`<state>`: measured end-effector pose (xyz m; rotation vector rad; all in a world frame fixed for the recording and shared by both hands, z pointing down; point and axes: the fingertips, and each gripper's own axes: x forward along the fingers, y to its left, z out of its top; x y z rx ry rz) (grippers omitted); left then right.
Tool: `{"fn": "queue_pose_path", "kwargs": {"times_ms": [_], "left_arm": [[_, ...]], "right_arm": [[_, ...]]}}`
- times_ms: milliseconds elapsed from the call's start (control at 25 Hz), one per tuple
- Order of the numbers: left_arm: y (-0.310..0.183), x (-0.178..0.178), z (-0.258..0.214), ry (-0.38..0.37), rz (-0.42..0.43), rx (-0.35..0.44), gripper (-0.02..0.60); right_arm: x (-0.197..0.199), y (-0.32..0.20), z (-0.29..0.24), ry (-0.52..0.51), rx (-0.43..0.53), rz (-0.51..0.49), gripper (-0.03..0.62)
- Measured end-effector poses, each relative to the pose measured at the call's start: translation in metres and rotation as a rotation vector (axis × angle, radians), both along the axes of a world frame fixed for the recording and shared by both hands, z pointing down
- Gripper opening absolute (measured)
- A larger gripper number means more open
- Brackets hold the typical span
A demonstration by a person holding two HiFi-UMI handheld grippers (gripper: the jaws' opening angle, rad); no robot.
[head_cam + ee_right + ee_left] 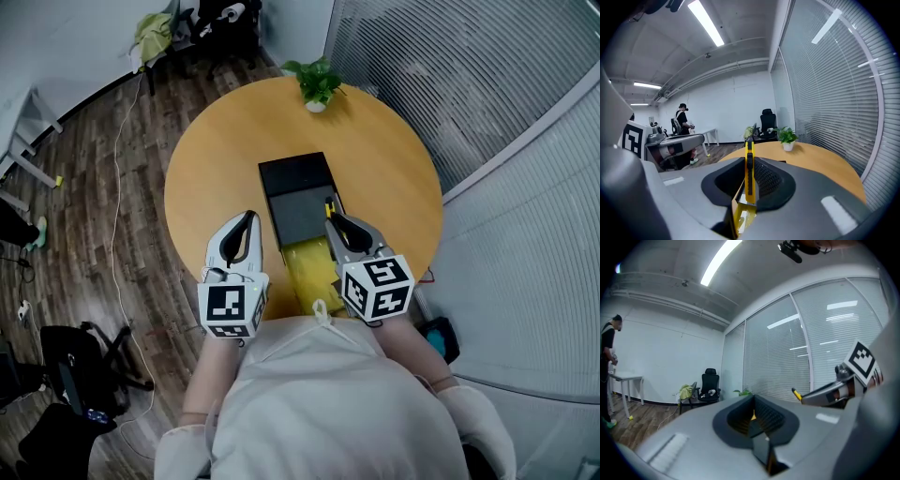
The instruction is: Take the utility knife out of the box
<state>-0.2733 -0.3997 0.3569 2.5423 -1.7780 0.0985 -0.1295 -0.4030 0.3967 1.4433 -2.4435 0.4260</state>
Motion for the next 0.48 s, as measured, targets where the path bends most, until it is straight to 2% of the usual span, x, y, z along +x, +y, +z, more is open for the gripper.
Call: {"fn": "queue_pose_path", "kwargs": {"times_ms": [480], "left_arm": [[-0.0024,-0.004,0.0025,0.002,0.008,-0.003,0.006]], "right_arm": [[-0.0049,0.0018,0.009,0.02,-0.018,0.0,0.063]]}}
